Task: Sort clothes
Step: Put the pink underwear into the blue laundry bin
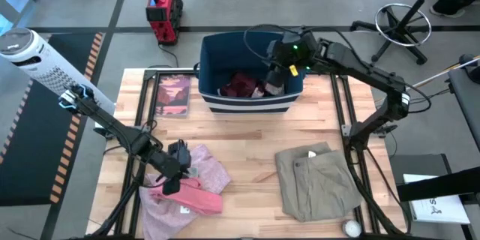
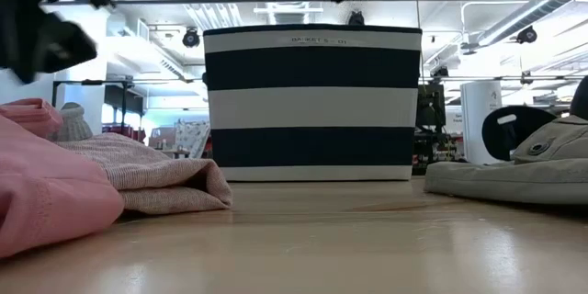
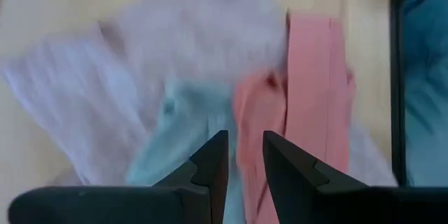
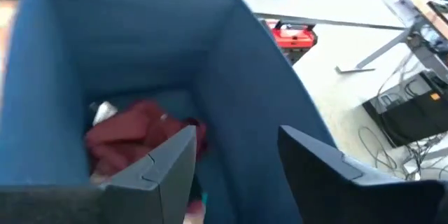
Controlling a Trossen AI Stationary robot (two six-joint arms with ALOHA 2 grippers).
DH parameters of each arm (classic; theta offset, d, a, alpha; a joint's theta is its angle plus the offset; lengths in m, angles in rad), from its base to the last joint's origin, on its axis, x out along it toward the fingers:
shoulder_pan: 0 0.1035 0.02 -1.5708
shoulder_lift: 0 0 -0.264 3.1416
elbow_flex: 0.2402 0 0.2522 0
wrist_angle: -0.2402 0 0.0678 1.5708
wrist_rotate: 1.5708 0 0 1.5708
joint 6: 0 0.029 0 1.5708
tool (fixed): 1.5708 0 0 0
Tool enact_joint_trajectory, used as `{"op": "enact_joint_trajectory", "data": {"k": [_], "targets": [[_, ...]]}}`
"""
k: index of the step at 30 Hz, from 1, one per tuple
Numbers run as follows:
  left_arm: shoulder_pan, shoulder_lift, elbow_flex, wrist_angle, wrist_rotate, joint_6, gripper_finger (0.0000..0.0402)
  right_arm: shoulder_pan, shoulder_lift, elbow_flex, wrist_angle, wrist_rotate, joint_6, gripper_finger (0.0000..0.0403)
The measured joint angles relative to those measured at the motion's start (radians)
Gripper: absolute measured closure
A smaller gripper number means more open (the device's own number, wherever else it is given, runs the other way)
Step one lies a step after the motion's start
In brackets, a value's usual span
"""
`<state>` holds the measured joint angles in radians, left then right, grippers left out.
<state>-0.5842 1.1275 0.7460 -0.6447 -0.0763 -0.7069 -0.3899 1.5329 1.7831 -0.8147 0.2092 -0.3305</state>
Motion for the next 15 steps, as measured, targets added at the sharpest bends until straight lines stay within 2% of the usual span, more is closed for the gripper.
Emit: {"op": "enact_joint_trajectory", "data": {"k": [2,4,9,12,15], "targets": [[-0.011,0.000,-0.009,-0.021,0.037,-0.026,0.0325,0.027,-0.011,0.019,-0.055,0.001,-0.008,0.0228],[-0.021,0.000,-0.027,-0.021,0.076,-0.067,0.0325,0.058,-0.025,0.015,-0.079,0.001,-0.017,0.0261],[-0.031,0.001,-0.073,0.017,0.128,-0.150,0.0325,0.142,-0.064,-0.081,-0.109,-0.008,-0.005,0.0383],[-0.030,0.001,-0.120,0.117,0.107,-0.150,0.0325,0.208,-0.094,-0.184,-0.096,-0.008,0.025,0.0390],[-0.030,0.001,-0.184,0.223,0.041,-0.152,0.0325,0.282,-0.123,-0.299,-0.053,-0.009,0.062,0.0394]]}}
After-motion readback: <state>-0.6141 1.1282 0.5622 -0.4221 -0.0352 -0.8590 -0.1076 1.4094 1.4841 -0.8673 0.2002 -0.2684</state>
